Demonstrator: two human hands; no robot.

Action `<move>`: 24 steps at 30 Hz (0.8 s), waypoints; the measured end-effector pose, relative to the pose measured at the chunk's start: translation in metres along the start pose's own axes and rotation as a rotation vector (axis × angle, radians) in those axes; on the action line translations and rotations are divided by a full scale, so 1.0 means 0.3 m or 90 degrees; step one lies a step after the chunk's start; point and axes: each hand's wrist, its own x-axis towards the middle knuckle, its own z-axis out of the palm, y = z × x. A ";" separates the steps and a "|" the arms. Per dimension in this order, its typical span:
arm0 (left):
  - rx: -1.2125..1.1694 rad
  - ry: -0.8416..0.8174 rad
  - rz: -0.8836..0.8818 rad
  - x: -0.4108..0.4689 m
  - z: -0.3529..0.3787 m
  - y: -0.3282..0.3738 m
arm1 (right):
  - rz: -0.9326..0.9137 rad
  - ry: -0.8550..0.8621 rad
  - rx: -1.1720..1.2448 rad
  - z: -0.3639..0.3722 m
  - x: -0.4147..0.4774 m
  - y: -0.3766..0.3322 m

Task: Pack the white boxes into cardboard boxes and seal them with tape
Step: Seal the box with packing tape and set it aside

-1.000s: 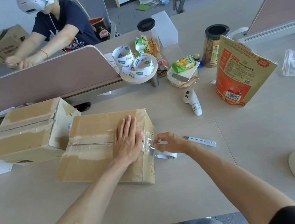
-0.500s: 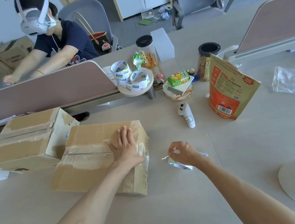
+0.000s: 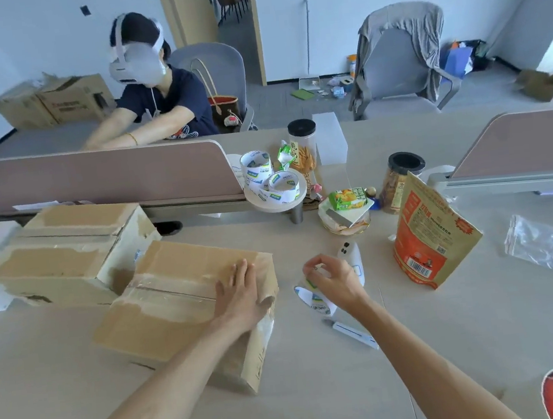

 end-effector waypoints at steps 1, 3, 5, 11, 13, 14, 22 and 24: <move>-0.094 -0.008 0.012 0.002 -0.025 -0.023 | -0.010 -0.003 -0.008 0.010 0.012 -0.027; -0.332 -0.009 0.017 -0.008 -0.098 -0.065 | -0.037 -0.012 -0.015 0.035 0.039 -0.090; -0.514 0.031 -0.001 -0.036 -0.187 -0.099 | -0.070 -0.019 -0.012 0.070 0.070 -0.164; -0.665 0.119 0.012 -0.068 -0.384 -0.243 | -0.147 -0.062 -0.008 0.254 0.168 -0.401; -0.670 0.176 -0.001 -0.048 -0.414 -0.312 | -0.170 -0.075 -0.018 0.326 0.202 -0.464; -0.681 0.202 -0.010 -0.028 -0.428 -0.350 | -0.176 -0.075 -0.024 0.362 0.221 -0.491; -0.755 0.164 -0.011 0.211 -0.544 -0.611 | -0.145 -0.006 -0.025 0.539 0.384 -0.648; -0.749 0.106 0.007 0.279 -0.564 -0.641 | -0.129 0.013 -0.017 0.560 0.422 -0.674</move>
